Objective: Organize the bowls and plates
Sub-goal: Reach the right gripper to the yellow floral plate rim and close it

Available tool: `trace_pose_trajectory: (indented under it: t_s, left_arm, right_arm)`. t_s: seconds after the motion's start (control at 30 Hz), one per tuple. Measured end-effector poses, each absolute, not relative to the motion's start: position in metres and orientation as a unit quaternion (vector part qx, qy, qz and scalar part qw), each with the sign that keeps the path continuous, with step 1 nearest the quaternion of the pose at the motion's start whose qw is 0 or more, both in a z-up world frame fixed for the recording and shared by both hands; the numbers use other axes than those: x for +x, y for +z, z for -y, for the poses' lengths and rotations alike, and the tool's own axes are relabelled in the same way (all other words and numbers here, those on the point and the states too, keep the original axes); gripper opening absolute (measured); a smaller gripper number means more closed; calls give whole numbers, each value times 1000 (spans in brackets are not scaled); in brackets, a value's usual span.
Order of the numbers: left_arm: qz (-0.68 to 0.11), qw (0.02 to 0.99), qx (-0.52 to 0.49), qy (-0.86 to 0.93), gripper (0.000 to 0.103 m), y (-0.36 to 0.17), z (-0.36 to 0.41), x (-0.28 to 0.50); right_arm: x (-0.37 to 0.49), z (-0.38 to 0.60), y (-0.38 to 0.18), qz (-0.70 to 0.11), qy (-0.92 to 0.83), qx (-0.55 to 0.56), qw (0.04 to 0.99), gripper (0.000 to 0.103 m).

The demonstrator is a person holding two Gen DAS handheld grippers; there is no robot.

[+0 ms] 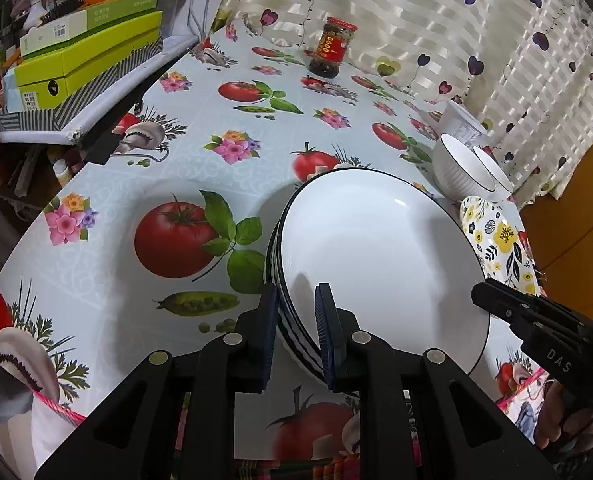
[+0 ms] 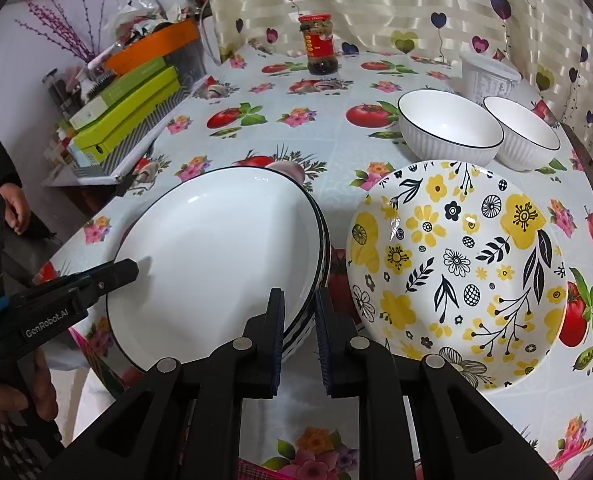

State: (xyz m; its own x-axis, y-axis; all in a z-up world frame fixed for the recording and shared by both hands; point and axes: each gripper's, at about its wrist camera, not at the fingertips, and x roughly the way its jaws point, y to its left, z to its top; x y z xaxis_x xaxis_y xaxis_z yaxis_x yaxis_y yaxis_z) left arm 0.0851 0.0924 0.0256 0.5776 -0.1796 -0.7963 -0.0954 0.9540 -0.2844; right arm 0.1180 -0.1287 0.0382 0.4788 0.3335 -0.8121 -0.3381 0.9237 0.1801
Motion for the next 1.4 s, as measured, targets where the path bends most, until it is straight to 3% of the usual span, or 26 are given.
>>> trace_pose_trajectory:
  t_s: [0.57, 0.73, 1.4]
  left_arm:
    - [-436, 887, -151, -19, 21, 40, -95, 79]
    - [-431, 889, -150, -23, 21, 46, -94, 78]
    - [-417, 896, -132, -71, 21, 64, -50, 84]
  right_arm:
    - [110, 134, 43, -454, 197, 19, 869, 17]
    - [106, 139, 53, -434, 200, 25, 878, 40]
    - [104, 195, 61, -424, 159, 81, 888, 47]
